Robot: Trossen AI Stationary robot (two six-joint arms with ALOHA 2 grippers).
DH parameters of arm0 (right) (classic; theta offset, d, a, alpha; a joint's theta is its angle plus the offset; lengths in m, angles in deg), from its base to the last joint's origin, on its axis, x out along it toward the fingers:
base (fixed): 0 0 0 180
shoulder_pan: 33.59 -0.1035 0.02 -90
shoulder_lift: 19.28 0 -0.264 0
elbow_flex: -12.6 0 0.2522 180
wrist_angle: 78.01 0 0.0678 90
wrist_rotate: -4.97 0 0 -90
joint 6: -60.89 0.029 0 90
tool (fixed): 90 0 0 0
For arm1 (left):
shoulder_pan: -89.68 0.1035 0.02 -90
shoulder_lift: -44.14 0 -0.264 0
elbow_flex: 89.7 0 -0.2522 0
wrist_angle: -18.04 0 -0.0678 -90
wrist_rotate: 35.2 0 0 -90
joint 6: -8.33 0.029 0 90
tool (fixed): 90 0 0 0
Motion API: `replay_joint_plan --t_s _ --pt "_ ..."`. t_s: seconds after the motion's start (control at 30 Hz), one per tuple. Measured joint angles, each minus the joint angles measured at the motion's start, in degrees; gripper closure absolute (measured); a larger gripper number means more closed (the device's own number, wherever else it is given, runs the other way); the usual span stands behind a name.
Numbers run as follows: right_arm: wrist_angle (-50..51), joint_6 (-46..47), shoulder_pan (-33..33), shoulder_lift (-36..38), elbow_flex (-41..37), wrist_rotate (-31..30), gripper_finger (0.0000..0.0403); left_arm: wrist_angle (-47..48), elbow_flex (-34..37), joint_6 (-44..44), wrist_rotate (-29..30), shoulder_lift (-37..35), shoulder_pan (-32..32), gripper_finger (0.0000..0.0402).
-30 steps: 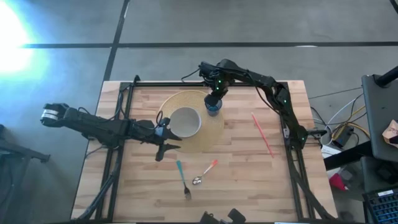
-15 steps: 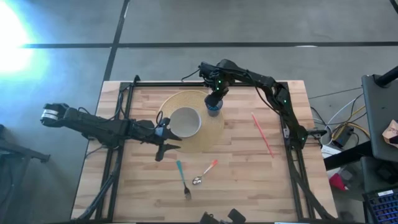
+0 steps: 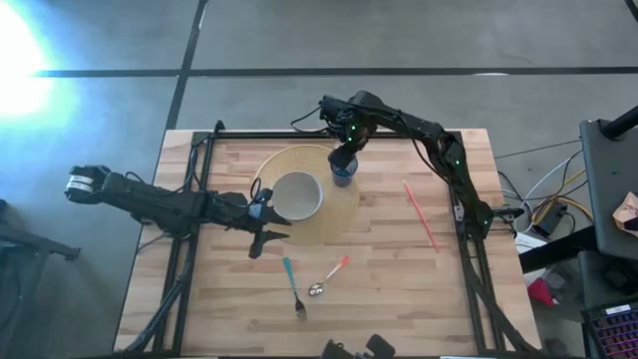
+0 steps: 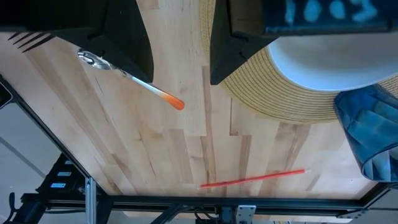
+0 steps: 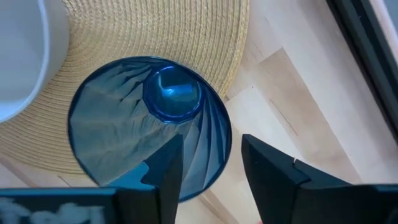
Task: Pick & Place Utensil
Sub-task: Put the orange spoon into the gray bowl
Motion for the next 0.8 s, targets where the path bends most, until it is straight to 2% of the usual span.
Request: replay_joint_plan --t_s 0.23,0.47,0.8 --pt "2.4 -0.1 0.0 0.0 4.5 0.0 0.0229 0.0 0.0 0.0 0.0 0.0 0.0 0.0252" --pt "6.8 -0.2 0.0 0.0 10.2 0.0 0.0236 0.1 0.0 0.0 0.0 0.0 0.0 0.0252" --pt "6.9 -0.9 -1.5 8.0 8.9 0.6 0.0247 0.6 0.0 0.0 0.0 0.0 0.0 0.0252"
